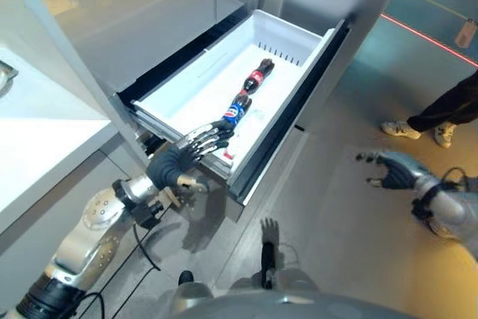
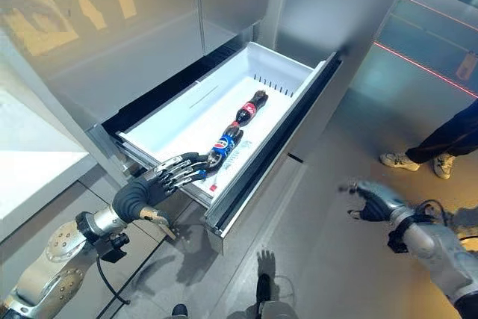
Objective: Take the drinks into the refrigerator
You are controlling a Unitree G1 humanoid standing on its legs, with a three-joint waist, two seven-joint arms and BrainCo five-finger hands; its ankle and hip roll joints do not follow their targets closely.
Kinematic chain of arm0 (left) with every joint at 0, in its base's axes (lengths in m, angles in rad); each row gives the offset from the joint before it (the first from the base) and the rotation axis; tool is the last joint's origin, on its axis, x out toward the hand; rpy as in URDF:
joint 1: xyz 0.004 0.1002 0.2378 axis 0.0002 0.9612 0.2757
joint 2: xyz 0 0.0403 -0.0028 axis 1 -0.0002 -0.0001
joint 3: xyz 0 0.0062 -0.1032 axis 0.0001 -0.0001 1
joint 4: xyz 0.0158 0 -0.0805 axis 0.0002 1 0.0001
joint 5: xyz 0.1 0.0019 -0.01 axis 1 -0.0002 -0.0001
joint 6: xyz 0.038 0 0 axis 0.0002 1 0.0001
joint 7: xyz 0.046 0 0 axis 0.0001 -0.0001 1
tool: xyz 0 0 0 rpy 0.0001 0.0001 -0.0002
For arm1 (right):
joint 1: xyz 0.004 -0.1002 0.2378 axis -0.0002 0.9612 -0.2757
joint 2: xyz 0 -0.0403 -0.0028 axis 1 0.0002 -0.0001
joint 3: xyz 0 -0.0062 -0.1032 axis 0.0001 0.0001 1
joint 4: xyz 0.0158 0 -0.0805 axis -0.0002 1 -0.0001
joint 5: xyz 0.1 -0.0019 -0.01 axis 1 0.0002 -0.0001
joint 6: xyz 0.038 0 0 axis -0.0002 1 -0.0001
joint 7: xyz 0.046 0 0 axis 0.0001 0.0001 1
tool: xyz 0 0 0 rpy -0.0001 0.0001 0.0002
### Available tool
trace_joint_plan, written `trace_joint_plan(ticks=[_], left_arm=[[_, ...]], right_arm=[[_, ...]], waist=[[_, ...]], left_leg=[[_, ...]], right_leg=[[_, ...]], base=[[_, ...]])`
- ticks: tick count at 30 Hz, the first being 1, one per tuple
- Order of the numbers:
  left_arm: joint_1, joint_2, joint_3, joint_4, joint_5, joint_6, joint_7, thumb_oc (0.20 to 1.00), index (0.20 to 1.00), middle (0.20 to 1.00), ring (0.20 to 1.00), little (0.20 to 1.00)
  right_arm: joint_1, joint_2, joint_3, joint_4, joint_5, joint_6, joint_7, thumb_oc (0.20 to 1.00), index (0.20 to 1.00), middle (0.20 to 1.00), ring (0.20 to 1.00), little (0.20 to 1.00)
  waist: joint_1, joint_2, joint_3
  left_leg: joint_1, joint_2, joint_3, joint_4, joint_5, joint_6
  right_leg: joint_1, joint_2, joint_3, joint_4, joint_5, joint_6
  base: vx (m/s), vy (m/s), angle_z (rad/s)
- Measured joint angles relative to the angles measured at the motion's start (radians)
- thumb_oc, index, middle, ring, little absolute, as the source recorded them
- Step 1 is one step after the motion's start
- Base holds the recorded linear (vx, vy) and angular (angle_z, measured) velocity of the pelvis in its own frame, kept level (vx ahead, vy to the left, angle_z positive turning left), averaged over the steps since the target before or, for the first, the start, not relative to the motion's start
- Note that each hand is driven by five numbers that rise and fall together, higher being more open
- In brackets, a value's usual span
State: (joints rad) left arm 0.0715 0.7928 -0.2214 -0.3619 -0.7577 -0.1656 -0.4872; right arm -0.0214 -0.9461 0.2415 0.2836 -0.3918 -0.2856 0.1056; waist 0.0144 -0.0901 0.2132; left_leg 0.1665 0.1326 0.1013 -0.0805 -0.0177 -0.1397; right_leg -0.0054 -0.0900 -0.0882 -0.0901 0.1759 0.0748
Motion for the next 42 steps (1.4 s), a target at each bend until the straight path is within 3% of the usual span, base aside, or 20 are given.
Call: trace_joint_plan(ticks=[6,17,21,27,29,30,34,38,42], left_arm=[[-0.054,-0.006,-0.048,0.002,-0.001,-0.017,0.003,1.000,1.000,1.000,1.000,1.000],[-0.105,-0.014,-0.115,0.031,-0.021,-0.021,0.008,1.000,1.000,1.000,1.000,1.000],[-0.109,-0.014,-0.119,0.032,-0.023,-0.021,0.008,1.000,1.000,1.000,1.000,1.000],[-0.189,-0.025,-0.184,0.032,-0.045,-0.019,0.007,1.000,1.000,1.000,1.000,1.000],[-0.199,-0.029,-0.191,0.032,-0.051,-0.020,0.007,1.000,1.000,1.000,1.000,1.000],[-0.202,-0.030,-0.195,0.032,-0.052,-0.019,0.007,1.000,1.000,1.000,1.000,1.000],[-0.210,-0.029,-0.199,0.031,-0.054,-0.019,0.007,1.000,1.000,1.000,1.000,1.000],[-0.218,-0.032,-0.199,0.031,-0.063,-0.020,0.009,1.000,1.000,1.000,1.000,1.000],[-0.221,-0.036,-0.199,0.031,-0.063,-0.021,0.019,1.000,1.000,1.000,1.000,1.000]], right_arm=[[-0.239,0.107,0.245,0.111,-0.034,0.008,0.010,0.200,0.200,0.200,0.200,0.200],[-0.526,0.242,0.537,0.362,-0.108,0.020,0.036,0.200,0.200,0.200,0.200,0.200],[-0.533,0.248,0.547,0.387,-0.110,0.027,0.038,0.200,0.200,0.200,0.200,0.200],[-0.534,0.260,0.551,0.475,-0.111,0.041,0.033,0.200,0.200,0.200,0.200,0.200],[-0.537,0.261,0.553,0.475,-0.110,0.047,0.032,0.200,0.200,0.200,0.200,0.200],[-0.543,0.263,0.552,0.477,-0.110,0.047,0.030,0.200,0.200,0.200,0.200,0.200],[-0.608,0.269,0.553,0.509,-0.108,0.047,0.018,0.200,0.200,0.200,0.200,0.200],[-0.693,0.265,0.553,0.521,-0.105,0.046,-0.005,0.200,0.200,0.200,0.200,0.200],[-0.847,0.284,0.528,0.501,-0.064,0.046,-0.116,0.200,0.200,0.200,0.200,0.200]], waist=[[0.028,0.014,-0.010],[0.108,0.021,-0.007],[0.121,0.024,0.002],[0.146,0.035,0.049],[0.175,0.047,0.063],[0.200,0.056,0.071],[0.222,0.067,0.079],[0.252,0.065,0.079],[0.272,0.065,0.078]], left_leg=[[-0.001,0.000,-0.016,0.000,0.006,-0.002],[-0.025,0.003,-0.092,0.000,0.028,-0.004],[-0.056,0.006,-0.142,0.003,0.039,-0.007],[-0.169,0.002,-0.354,0.038,0.072,-0.017],[-0.201,-0.005,-0.416,0.050,0.080,-0.023],[-0.219,-0.010,-0.444,0.059,0.081,-0.023],[-0.256,-0.036,-0.535,0.076,0.085,-0.019],[-0.265,-0.053,-0.545,0.081,0.096,-0.004],[-0.265,-0.078,-0.546,0.088,0.097,-0.006]], right_leg=[[0.007,-0.002,-0.014,0.000,-0.001,0.000],[0.030,-0.011,-0.088,0.000,-0.015,0.000],[0.035,-0.013,-0.138,0.000,-0.021,-0.002],[0.063,-0.017,-0.336,0.002,-0.050,-0.007],[0.073,-0.017,-0.395,0.004,-0.061,-0.010],[0.071,-0.019,-0.420,0.020,-0.069,-0.006],[0.072,-0.047,-0.501,0.089,-0.121,0.002],[0.063,-0.081,-0.505,0.181,-0.187,0.020],[0.051,-0.117,-0.509,0.225,-0.208,0.035]], base=[[0.00,-0.011,0.07],[-0.01,-0.037,0.21],[-0.04,-0.064,0.36],[-0.03,-0.087,0.94],[0.00,-0.074,0.99],[0.01,-0.064,0.77],[0.09,-0.058,0.70],[0.06,-0.003,0.52],[0.00,0.047,0.08]])
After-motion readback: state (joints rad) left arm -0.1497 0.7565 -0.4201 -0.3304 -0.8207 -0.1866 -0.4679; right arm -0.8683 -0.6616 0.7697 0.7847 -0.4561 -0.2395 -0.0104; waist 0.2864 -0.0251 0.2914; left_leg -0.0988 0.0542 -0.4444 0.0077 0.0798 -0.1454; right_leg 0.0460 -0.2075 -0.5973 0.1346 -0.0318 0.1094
